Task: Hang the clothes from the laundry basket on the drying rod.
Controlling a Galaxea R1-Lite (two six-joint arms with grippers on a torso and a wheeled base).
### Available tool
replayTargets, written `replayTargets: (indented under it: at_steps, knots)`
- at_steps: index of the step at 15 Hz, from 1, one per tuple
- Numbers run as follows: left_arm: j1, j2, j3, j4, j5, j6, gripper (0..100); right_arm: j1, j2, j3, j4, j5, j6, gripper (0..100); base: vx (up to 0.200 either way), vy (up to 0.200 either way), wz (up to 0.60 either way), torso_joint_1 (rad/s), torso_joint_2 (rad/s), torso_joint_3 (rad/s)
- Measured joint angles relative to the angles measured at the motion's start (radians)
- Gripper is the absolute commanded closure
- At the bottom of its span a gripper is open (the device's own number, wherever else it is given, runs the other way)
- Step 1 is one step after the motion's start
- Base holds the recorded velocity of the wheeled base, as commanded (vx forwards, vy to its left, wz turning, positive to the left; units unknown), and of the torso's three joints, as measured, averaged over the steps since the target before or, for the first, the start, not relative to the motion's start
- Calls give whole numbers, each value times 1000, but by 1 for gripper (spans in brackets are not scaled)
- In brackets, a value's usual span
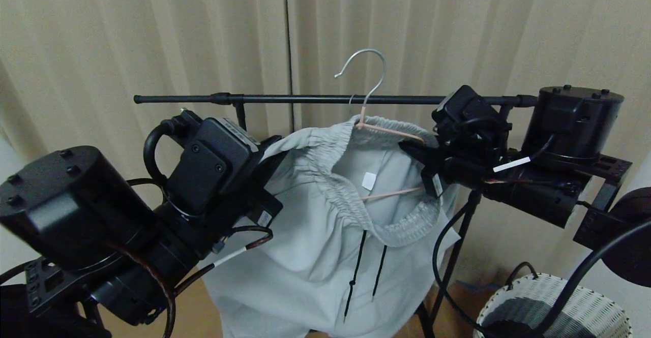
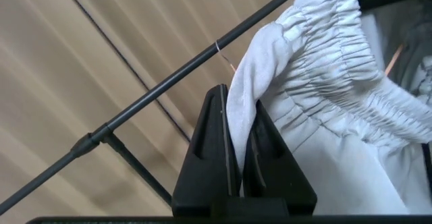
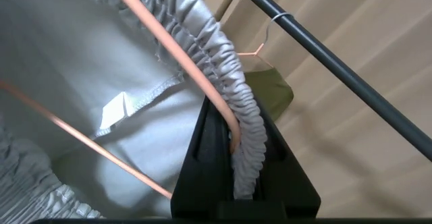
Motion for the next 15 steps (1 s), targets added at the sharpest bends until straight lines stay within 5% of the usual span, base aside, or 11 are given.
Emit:
replayTargets:
  at_steps: [1, 6, 12, 15]
  knots:
    - [0, 0, 3, 0, 1, 0, 0, 0, -6, 3, 1, -1, 0, 100, 0, 0, 0, 0, 0, 0]
    - [-1, 0, 12, -1, -19, -23, 0, -8, -24, 6, 8, -5, -1, 100, 0, 0, 0, 0, 0, 0]
    - [-3, -55, 96, 12, -81, -73, 0, -129, -75, 54, 8, -5, 0, 100, 0, 0, 0, 0, 0, 0]
    - [6, -128, 116, 207, -81, -116, 0, -201, -118, 100, 7, -4, 0, 100, 0, 0, 0, 0, 0, 0]
